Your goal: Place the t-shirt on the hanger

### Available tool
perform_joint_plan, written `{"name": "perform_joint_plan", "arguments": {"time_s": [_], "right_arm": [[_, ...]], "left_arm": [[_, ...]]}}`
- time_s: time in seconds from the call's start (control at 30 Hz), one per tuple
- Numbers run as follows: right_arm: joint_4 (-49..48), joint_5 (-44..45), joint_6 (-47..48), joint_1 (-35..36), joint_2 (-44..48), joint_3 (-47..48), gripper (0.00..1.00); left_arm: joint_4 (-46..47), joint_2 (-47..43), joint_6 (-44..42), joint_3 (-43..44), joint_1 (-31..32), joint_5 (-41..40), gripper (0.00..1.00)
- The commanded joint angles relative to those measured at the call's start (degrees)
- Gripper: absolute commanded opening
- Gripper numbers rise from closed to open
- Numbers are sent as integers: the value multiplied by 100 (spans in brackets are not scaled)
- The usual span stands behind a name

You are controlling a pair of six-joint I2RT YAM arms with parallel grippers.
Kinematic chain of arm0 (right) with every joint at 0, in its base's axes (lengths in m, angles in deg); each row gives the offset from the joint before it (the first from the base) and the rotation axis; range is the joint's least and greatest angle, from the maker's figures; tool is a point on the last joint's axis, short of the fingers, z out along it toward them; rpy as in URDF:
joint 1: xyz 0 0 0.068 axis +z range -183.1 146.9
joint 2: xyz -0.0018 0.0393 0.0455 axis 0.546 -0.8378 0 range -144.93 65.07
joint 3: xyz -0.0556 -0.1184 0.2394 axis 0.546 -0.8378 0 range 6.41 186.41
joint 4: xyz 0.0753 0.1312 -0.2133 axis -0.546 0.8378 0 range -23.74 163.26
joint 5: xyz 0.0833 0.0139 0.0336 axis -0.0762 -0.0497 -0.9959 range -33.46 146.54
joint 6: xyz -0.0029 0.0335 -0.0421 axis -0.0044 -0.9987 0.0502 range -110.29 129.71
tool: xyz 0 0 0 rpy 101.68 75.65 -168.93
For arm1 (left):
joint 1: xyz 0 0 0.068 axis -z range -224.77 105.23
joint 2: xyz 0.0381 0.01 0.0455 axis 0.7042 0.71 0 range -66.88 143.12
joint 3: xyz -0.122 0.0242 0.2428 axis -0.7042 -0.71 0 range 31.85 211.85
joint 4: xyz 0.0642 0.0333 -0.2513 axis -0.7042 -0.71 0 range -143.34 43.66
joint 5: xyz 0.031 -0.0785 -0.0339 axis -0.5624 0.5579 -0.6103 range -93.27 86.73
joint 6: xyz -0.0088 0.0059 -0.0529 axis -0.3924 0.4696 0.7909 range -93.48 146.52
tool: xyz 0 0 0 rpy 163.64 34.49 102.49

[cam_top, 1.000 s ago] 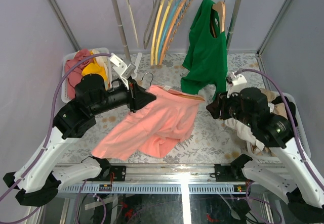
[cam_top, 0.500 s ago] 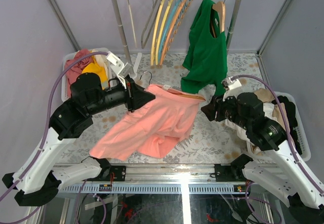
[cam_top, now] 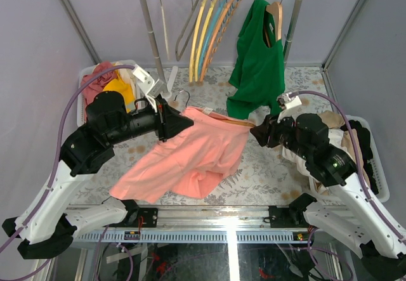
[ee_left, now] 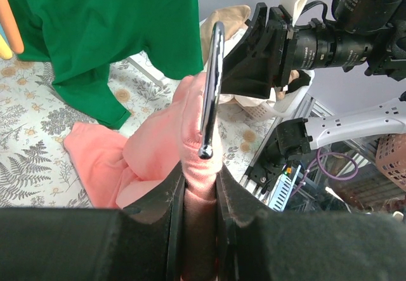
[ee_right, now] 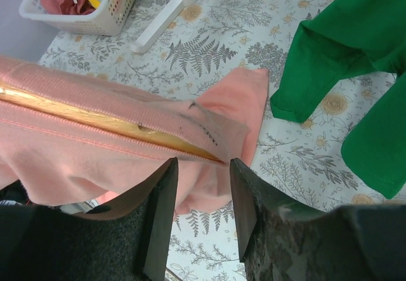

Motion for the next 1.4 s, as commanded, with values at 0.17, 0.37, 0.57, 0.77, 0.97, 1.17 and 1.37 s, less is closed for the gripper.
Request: {"name": "perform_joint_plan", "arguments": {"time_s": [0.17, 0.37, 0.57, 0.77, 0.97, 1.17, 1.37], "right_arm": [[-192, 120, 38, 6, 184, -23, 44], [-262, 130, 127, 4, 179, -48, 43], [-238, -66, 218, 5, 209, 13, 38], [-90, -296, 226, 4, 355, 25, 30], [-157, -343, 276, 5, 353, -30, 25], [-165, -380, 306, 9, 270, 30, 0], [213, -28, 396, 6, 291, 380, 0]], "left_arm": [[248, -104, -89, 277, -35, 145, 0], [219, -115, -69, 316, -33, 338, 0], [158, -174, -16, 415, -34, 534, 0], [136, -163, -8, 436, -35, 488, 0], [194, -144, 47, 469, -33, 574, 0], [193, -124, 72, 528, -27, 594, 0], [177, -84, 59, 535, -27, 586, 0]]}}
